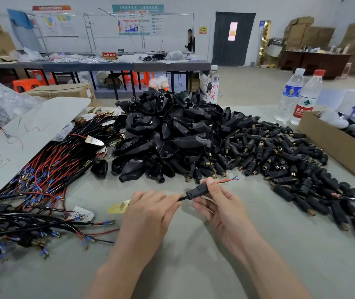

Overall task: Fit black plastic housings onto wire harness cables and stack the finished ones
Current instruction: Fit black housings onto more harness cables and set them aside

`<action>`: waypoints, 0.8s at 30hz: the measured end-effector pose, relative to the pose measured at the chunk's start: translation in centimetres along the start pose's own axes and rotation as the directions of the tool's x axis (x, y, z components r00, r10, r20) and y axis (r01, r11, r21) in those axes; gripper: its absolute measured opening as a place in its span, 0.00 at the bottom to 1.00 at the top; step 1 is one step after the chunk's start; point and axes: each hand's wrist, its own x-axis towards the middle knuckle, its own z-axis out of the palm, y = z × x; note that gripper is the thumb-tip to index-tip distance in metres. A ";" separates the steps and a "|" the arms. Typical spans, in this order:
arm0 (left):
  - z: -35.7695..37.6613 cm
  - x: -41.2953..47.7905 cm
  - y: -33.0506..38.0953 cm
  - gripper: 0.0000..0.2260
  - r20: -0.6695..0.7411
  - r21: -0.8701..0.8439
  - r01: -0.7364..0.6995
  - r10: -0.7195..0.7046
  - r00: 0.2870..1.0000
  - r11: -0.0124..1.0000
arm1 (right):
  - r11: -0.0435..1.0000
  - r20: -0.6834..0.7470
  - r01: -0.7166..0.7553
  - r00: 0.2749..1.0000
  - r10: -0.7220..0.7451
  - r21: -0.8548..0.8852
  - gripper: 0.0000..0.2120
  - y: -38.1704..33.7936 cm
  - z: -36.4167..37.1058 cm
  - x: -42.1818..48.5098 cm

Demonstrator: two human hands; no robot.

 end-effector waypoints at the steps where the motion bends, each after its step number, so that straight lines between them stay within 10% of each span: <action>1: 0.2 0.0 -0.1 0.12 -0.008 0.005 -0.002 0.002 1.000 1.000 | 1.000 0.008 -0.009 1.000 0.009 -0.006 0.14 0.2 0.1 0.0; 24: -0.3 0.1 1.1 0.03 0.000 -0.204 0.121 -0.123 0.992 0.971 | 0.989 0.008 0.063 0.998 -0.063 -0.130 0.19 0.4 0.1 -0.1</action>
